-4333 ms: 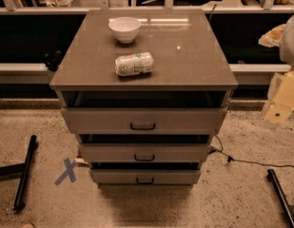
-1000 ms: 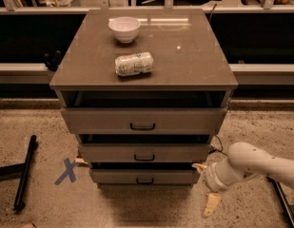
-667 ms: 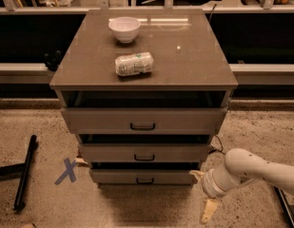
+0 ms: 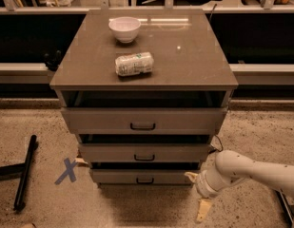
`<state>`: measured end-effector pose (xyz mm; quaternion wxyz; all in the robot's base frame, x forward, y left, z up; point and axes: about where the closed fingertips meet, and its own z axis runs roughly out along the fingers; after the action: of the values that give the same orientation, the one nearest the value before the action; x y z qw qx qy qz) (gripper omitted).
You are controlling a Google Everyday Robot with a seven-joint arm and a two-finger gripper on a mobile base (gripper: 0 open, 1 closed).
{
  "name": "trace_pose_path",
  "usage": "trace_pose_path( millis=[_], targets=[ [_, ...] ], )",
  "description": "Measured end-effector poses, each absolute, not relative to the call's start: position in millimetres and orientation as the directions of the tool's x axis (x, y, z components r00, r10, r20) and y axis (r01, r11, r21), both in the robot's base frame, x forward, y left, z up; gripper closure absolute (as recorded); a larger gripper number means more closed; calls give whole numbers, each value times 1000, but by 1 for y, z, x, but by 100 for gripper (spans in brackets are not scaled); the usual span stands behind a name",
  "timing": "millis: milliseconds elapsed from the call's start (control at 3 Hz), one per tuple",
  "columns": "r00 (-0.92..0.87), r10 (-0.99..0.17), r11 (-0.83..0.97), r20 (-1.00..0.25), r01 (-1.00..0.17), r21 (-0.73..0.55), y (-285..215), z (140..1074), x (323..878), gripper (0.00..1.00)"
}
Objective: Open bottom drawer
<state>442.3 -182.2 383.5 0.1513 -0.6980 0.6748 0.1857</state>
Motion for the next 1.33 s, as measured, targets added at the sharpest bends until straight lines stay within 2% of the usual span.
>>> trace_pose_path(
  millis=[667, 1333],
  targets=[
    [42, -881, -102, -471, -989, 103, -166, 276, 477, 0],
    [23, -879, -74, -477, -993, 89, -165, 253, 488, 0]
  ],
)
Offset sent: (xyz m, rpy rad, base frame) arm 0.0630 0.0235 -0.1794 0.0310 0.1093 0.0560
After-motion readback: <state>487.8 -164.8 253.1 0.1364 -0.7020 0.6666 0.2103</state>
